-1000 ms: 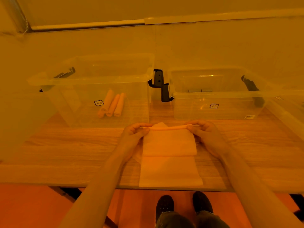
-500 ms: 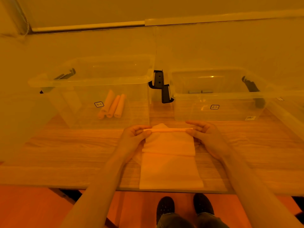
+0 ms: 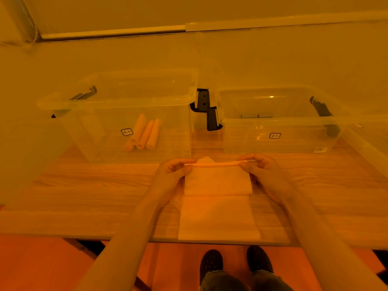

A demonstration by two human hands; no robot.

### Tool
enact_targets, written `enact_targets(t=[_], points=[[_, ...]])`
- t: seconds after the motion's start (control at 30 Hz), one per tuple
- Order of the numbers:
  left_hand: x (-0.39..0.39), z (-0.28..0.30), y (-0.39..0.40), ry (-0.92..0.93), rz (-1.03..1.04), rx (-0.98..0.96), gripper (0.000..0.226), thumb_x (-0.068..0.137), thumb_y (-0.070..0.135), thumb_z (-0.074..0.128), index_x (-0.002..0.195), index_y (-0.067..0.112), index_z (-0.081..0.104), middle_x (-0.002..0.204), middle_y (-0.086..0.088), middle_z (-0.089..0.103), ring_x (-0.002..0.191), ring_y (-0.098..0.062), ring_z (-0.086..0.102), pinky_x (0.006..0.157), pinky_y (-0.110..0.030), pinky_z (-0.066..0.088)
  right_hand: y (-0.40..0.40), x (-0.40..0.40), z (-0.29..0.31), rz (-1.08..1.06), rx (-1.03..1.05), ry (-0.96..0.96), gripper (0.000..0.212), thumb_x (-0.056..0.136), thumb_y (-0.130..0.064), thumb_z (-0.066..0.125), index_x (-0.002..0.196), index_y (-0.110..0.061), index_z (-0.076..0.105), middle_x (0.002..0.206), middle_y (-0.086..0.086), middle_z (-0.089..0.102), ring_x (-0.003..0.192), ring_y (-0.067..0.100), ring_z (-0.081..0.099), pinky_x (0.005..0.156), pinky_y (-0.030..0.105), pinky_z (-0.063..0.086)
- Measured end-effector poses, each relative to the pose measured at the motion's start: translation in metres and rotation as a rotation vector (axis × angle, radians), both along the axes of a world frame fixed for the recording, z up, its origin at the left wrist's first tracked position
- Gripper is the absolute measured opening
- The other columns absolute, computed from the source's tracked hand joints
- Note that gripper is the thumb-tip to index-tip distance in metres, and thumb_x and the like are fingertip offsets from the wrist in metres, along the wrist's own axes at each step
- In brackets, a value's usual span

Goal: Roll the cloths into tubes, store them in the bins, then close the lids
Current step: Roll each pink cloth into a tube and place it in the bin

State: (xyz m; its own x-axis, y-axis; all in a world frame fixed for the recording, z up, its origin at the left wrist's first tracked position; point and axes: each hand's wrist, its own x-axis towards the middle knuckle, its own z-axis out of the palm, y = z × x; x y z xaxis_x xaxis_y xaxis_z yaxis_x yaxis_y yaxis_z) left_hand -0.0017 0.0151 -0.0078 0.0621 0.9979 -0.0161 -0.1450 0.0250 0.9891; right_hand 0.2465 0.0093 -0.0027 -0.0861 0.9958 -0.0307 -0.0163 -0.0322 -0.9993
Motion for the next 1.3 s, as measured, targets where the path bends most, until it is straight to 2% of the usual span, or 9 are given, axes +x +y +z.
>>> enact_targets(t=[0.1, 0.2, 0.33, 0.47, 0.67, 0.83, 0.97, 1.13, 1.3], points=[[0.0004, 0.0009, 0.0007, -0.017, 0.009, -0.027, 0.024, 0.090, -0.006, 0.053, 0.092, 0.011, 0.070, 0.077, -0.001, 0.072, 0.073, -0.014, 0.066, 0.060, -0.022, 0.053, -0.0010, -0.0017, -0.0005, -0.013, 0.005, 0.029, 0.013, 0.091, -0.007, 0.058, 0.097, -0.012, 0.068, 0.077, 0.000, 0.068, 0.059, 0.008, 0.063, 0.049, 0.019, 0.048], [0.0000, 0.0005, 0.0003, 0.032, 0.017, 0.002, 0.016, 0.090, 0.002, 0.057, 0.095, 0.011, 0.070, 0.085, -0.002, 0.072, 0.077, -0.011, 0.067, 0.062, -0.021, 0.053, -0.0025, -0.0036, 0.0010, -0.036, 0.020, 0.010, 0.010, 0.090, -0.014, 0.060, 0.093, -0.012, 0.069, 0.073, -0.003, 0.069, 0.062, 0.008, 0.064, 0.051, 0.018, 0.049], [-0.0017, -0.0024, 0.0024, -0.033, -0.001, -0.011, 0.026, 0.086, -0.005, 0.059, 0.104, 0.013, 0.067, 0.082, -0.002, 0.074, 0.074, -0.013, 0.070, 0.061, -0.022, 0.054, -0.0040, -0.0029, 0.0024, -0.031, 0.015, -0.005, 0.014, 0.088, -0.010, 0.062, 0.099, -0.015, 0.068, 0.082, 0.002, 0.074, 0.070, 0.013, 0.069, 0.057, 0.022, 0.055], [0.0009, -0.0028, 0.0017, 0.006, 0.012, 0.019, 0.017, 0.087, -0.003, 0.059, 0.087, 0.012, 0.068, 0.072, -0.001, 0.072, 0.069, -0.013, 0.066, 0.058, -0.022, 0.051, -0.0022, -0.0029, 0.0020, -0.033, -0.014, -0.014, 0.021, 0.089, -0.009, 0.062, 0.107, -0.017, 0.068, 0.091, 0.005, 0.074, 0.076, 0.016, 0.071, 0.060, 0.023, 0.056], [-0.0021, 0.0003, -0.0019, 0.113, -0.028, 0.053, 0.017, 0.092, 0.013, 0.058, 0.083, 0.025, 0.066, 0.073, -0.001, 0.067, 0.065, -0.015, 0.063, 0.053, -0.029, 0.047, -0.0055, -0.0053, 0.0043, -0.025, 0.021, -0.065, 0.013, 0.092, -0.012, 0.059, 0.100, -0.013, 0.068, 0.078, 0.001, 0.072, 0.064, 0.010, 0.067, 0.052, 0.019, 0.051], [0.0006, 0.0042, -0.0051, 0.035, -0.025, 0.037, 0.015, 0.093, 0.002, 0.053, 0.092, 0.011, 0.065, 0.059, 0.007, 0.064, 0.053, -0.003, 0.058, 0.044, -0.020, 0.044, -0.0055, -0.0059, 0.0013, -0.044, 0.041, -0.047, 0.012, 0.091, -0.012, 0.060, 0.100, -0.011, 0.069, 0.077, -0.001, 0.071, 0.062, 0.009, 0.066, 0.052, 0.020, 0.050], [0.0010, 0.0044, -0.0035, 0.003, -0.009, 0.010, 0.021, 0.091, -0.007, 0.049, 0.088, 0.007, 0.065, 0.050, 0.008, 0.059, 0.044, 0.000, 0.051, 0.040, -0.015, 0.038, -0.0044, -0.0048, 0.0007, -0.045, 0.038, 0.000, 0.015, 0.089, -0.009, 0.061, 0.099, -0.014, 0.070, 0.081, 0.003, 0.073, 0.065, 0.012, 0.066, 0.054, 0.023, 0.052], [0.0007, 0.0008, -0.0015, 0.048, 0.019, 0.054, 0.014, 0.090, 0.005, 0.059, 0.085, 0.012, 0.070, 0.068, 0.004, 0.069, 0.060, -0.005, 0.059, 0.050, -0.018, 0.044, -0.0032, -0.0041, -0.0017, -0.056, 0.032, -0.013, 0.014, 0.088, -0.012, 0.063, 0.099, -0.013, 0.071, 0.074, -0.002, 0.071, 0.059, 0.009, 0.062, 0.051, 0.024, 0.049], [-0.0022, -0.0029, -0.0005, 0.048, -0.012, 0.013, 0.025, 0.088, 0.004, 0.060, 0.109, 0.017, 0.067, 0.086, -0.003, 0.075, 0.078, -0.014, 0.070, 0.062, -0.023, 0.054, -0.0026, -0.0041, -0.0008, -0.056, 0.030, 0.005, 0.021, 0.086, -0.009, 0.064, 0.103, -0.020, 0.069, 0.084, 0.003, 0.073, 0.067, 0.013, 0.067, 0.053, 0.020, 0.051]])
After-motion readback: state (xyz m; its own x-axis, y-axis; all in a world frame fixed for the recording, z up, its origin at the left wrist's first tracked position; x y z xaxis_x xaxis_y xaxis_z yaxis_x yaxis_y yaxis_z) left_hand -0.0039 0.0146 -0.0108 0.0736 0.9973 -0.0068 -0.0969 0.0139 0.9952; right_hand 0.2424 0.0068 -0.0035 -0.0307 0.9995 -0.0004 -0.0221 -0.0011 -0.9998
